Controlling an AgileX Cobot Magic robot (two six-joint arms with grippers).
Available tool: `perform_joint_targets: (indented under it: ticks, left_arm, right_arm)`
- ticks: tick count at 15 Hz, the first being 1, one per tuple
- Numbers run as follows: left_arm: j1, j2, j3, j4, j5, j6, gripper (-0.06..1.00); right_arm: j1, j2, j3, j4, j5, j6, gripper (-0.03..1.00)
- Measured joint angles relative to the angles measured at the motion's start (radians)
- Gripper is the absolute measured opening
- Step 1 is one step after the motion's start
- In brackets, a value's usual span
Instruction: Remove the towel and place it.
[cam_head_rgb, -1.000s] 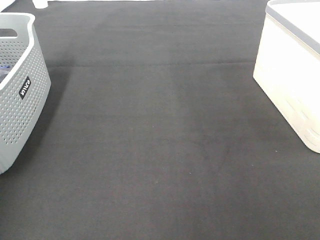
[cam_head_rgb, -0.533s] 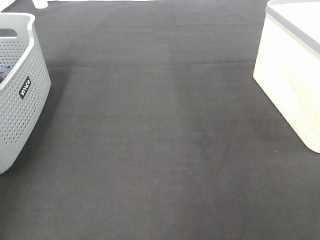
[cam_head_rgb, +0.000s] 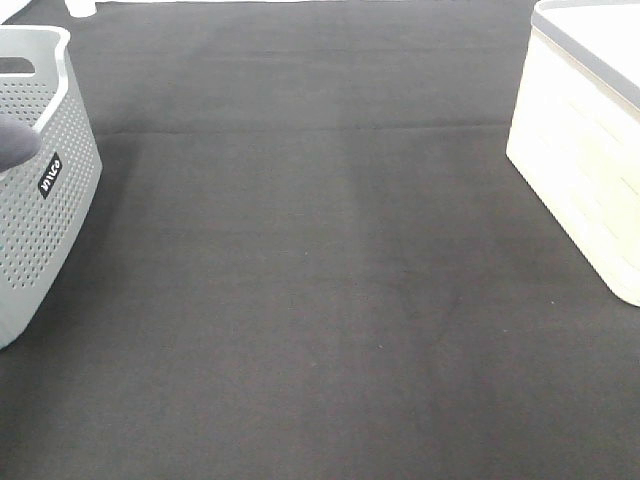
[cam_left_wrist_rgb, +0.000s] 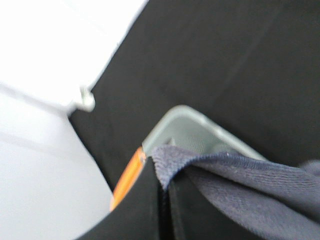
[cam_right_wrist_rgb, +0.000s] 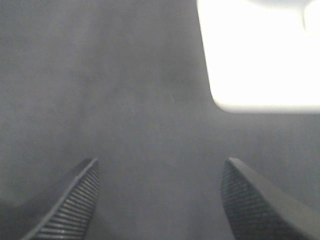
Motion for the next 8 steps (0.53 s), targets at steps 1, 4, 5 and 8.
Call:
perform_joint_targets:
  ticks: [1,4,5,8]
  left_arm:
    - [-0.019,-0.001,-0.002,-0.031,-0.026,0.029,0.0]
    - [-0.176,0.007,-0.075,-0.113,-0.167,0.093,0.0]
    - [-0.233,0.02,-0.116,-0.121,-0.197,0.093,0.0]
    - [-0.398,0.087,-0.213,-0.126,-0.219,0.103,0.0]
  right_arm:
    - [0.0,0.012,-0.009,0.022,-0.014,-0.028,0.67]
    - [0.0,0.156,-0.067,0.227,-0.074,-0.201,0.67]
    - [0.0,0.209,-0.078,0.301,-0.096,-0.26,0.67]
    - [0.0,0.383,-0.086,0.544,-0.227,-0.46,0.67]
